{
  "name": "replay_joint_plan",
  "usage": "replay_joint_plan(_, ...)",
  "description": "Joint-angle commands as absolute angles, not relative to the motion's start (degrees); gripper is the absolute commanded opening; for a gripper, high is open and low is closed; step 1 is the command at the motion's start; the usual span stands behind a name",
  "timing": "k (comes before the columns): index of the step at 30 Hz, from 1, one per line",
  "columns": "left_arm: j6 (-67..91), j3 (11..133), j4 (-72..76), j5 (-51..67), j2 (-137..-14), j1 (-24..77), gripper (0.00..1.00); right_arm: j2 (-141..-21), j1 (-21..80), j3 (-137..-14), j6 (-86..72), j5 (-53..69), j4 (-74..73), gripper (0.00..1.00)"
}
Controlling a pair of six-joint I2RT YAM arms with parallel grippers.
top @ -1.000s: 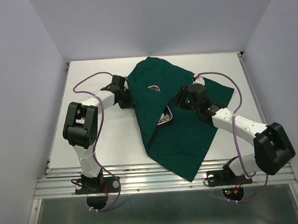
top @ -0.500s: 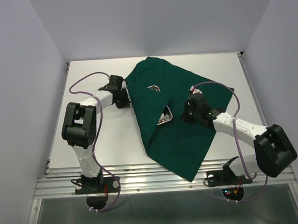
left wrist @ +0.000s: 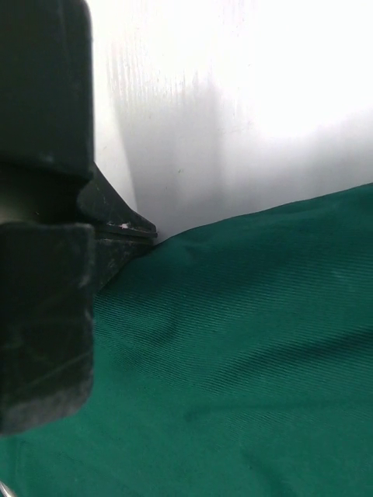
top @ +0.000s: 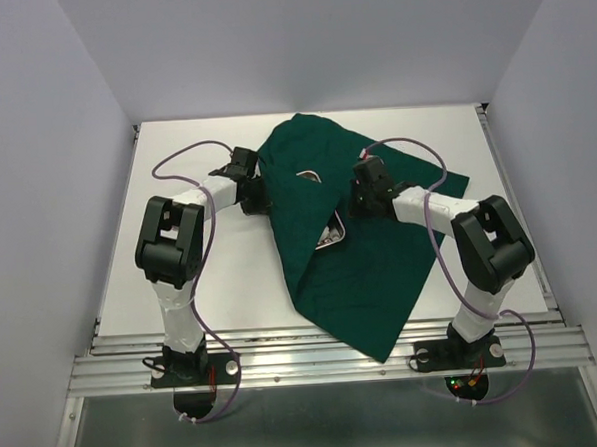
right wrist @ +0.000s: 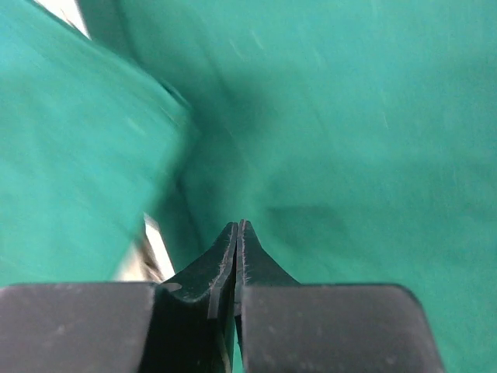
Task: Prepare the surgical pack
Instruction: Pack the surgical kit at the center of the board.
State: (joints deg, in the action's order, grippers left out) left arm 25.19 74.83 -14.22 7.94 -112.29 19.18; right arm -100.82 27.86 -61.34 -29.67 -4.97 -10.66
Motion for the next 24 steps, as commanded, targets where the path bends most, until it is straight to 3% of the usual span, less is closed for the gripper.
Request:
replay_joint_plan(1,23.8,78.1,-15.6,6.4,-111.4,19.3,0.00,-101.7,27.9,-69.0,-27.2,-6.1,-10.1,0.01)
replay_joint_plan(7,22.9,79.8,-17.1,4.7,-111.4,19.2,0.00,-106.8,27.4,-76.4,-26.0,-9.3,-14.2,0.01)
replay_joint_plan(24,23.5,82.0,-17.3,5.6,-114.2,19.3,0.00,-104.8,27.4,-75.9,-26.7,-4.9,-9.2,0.01)
